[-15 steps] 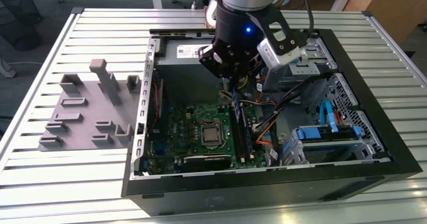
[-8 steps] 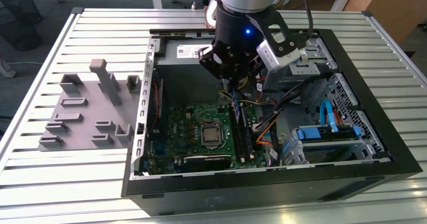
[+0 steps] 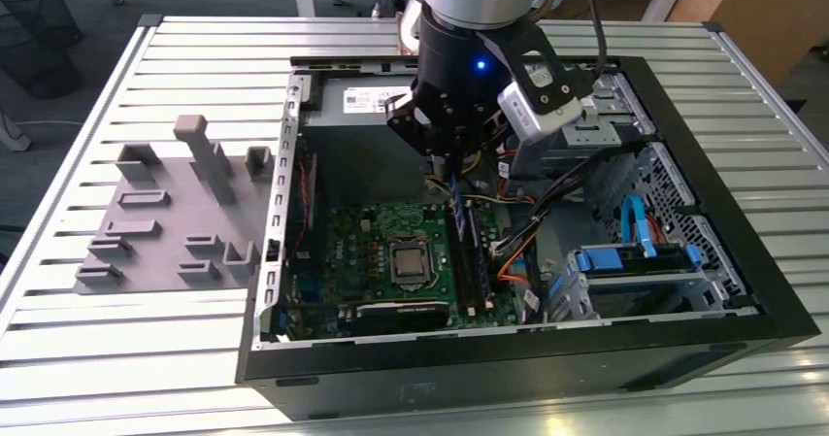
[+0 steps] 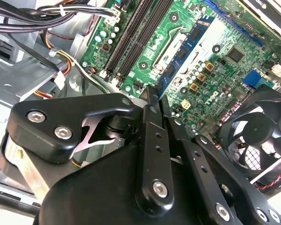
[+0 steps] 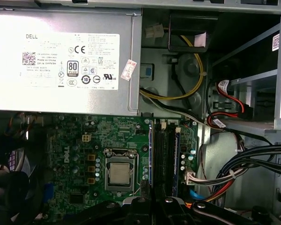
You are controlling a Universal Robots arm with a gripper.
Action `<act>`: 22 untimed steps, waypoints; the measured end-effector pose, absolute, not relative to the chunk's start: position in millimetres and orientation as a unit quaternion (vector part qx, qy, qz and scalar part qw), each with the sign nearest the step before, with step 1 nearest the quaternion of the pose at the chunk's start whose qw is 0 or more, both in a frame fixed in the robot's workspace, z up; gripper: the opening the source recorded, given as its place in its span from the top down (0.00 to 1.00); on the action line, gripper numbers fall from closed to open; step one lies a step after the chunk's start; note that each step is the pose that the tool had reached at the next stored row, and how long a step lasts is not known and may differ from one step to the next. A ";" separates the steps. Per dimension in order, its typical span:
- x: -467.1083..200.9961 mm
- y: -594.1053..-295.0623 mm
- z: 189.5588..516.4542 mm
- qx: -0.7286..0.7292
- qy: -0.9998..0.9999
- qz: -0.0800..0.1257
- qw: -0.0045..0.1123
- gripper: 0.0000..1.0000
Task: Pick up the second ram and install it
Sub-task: 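Insert the second ram into the second slot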
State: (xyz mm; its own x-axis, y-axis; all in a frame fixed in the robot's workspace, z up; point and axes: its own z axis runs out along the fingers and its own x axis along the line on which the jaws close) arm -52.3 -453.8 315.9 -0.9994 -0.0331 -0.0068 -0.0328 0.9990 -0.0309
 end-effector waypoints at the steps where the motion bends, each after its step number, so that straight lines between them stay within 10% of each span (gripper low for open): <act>1: -52.3 -453.8 315.9 -0.017 1.000 -0.015 0.004 0.86; 22: -50.4 -453.8 307.8 -0.016 1.000 -0.015 0.004 0.86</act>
